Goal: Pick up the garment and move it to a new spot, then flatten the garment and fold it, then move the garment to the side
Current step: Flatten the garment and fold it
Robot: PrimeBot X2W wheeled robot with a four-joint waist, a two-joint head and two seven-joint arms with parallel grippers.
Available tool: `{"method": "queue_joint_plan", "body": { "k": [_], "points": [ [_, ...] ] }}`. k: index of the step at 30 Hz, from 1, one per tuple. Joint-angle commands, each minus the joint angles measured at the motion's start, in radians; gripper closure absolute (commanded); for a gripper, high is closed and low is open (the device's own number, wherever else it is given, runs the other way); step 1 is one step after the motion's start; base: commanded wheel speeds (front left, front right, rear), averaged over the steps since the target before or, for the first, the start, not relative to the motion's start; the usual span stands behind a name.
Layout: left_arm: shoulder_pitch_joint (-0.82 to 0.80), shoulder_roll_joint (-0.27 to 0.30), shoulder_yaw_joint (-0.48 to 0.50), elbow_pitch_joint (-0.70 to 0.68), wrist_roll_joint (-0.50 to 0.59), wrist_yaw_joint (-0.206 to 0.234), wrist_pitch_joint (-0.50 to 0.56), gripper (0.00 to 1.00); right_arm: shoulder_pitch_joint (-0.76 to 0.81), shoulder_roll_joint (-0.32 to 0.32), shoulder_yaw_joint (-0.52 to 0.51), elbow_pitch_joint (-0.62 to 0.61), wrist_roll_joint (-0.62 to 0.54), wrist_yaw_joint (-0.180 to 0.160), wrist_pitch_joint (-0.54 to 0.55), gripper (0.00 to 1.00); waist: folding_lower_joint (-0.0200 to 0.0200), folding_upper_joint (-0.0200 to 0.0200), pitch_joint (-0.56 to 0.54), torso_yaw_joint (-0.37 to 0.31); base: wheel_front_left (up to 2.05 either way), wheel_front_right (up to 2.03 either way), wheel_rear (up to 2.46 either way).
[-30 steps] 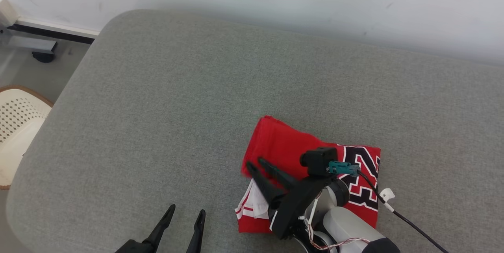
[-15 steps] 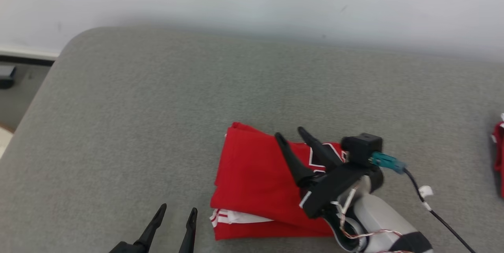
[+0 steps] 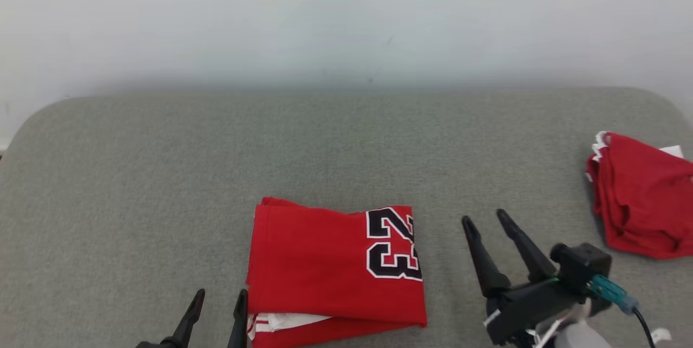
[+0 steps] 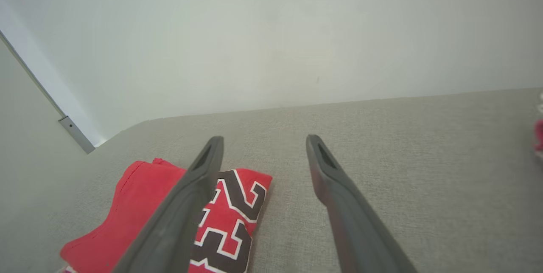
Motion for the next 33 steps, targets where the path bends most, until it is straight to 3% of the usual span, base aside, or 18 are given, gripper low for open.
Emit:
{"method": "queue_joint_plan", "body": {
  "k": [1, 8, 12, 21, 22, 33],
  "points": [
    [0.013, -0.006, 0.01, -0.004, -0.002, 0.004, -0.004, 0.0, 0.025, -0.006, -0.015, -0.012, -0.023, -0.003, -0.01, 0.0, 0.0002, 0.0, -0.046, -0.046, 0.0, 0.0, 0.0],
    [0.044, -0.029, 0.072, 0.003, 0.035, -0.028, -0.005, 0.0, 0.162, 0.019, -0.141, -0.106, -0.159, -0.003, -0.038, 0.0, 0.0002, 0.0, -0.077, -0.069, 0.0, 0.0, 0.0],
    [0.068, -0.04, 0.103, 0.019, 0.119, -0.06, -0.005, 0.0, 0.242, 0.035, -0.175, -0.203, -0.202, -0.003, -0.039, 0.0, 0.0002, 0.0, -0.102, -0.079, 0.0, 0.0, 0.0],
    [0.163, -0.161, 0.242, 0.018, 0.24, -0.157, -0.004, 0.0, 0.374, 0.043, -0.197, -0.315, -0.265, -0.003, -0.039, 0.0, 0.0002, 0.0, -0.146, -0.093, 0.0, 0.0, 0.0],
    [0.185, -0.19, 0.281, 0.021, 0.269, -0.186, -0.004, 0.0, 0.396, 0.053, -0.202, -0.324, -0.28, -0.003, -0.039, 0.0, 0.0002, 0.0, -0.153, -0.092, 0.0, 0.0, 0.0],
    [0.256, -0.301, 0.443, 0.043, 0.411, -0.318, -0.004, 0.0, 0.466, 0.087, -0.24, -0.371, -0.318, -0.003, -0.039, 0.0, 0.0002, 0.0, -0.163, -0.081, 0.0, 0.0, 0.0]
  ]
}}
